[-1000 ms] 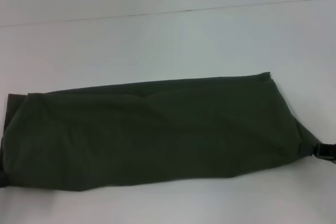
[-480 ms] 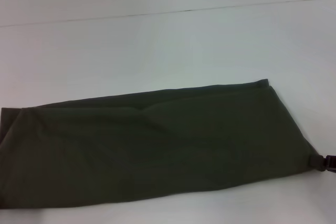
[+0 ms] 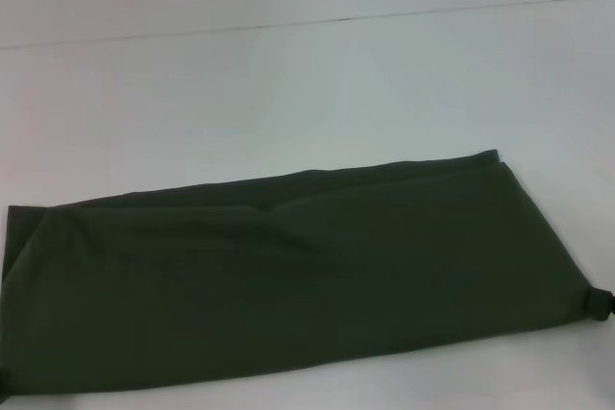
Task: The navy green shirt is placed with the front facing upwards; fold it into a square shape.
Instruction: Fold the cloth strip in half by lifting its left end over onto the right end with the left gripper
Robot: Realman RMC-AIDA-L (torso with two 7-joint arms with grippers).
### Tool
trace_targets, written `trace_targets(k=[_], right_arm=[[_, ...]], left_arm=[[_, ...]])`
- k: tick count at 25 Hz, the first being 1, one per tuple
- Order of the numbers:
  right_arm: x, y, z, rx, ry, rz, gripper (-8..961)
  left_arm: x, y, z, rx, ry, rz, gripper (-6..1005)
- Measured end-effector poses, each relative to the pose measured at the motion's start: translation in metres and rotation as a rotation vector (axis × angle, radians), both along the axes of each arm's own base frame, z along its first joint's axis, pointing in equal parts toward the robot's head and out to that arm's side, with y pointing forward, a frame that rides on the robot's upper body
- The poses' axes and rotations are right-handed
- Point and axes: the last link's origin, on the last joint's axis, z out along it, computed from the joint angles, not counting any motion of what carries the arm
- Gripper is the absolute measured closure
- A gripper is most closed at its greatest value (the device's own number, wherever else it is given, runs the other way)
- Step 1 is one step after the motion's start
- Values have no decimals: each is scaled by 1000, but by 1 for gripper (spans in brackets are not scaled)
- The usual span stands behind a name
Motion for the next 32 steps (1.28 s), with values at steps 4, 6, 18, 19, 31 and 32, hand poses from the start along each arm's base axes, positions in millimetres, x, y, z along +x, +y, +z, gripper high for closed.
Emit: trace_targets(k=[4, 6, 18, 19, 31, 32], right_arm=[[0, 1, 1, 7, -1, 1, 886], [0, 2, 1, 9, -4, 0, 885], [3, 5, 8, 24, -17, -8, 857], [3, 5, 9, 25, -18, -8, 836], [-7, 14, 24, 118, 19, 66, 509], [-10, 16, 27, 130, 29, 81, 504]], left_arm=[[1, 2, -2, -10, -2, -6, 984], [1, 2, -2, -12, -4, -6, 984], [-1, 0, -2, -5, -6, 7, 983], [-1, 1, -2, -3, -7, 9, 983], [-2, 7, 10, 61, -24, 33, 901], [-2, 9, 12, 78, -28, 35, 898]])
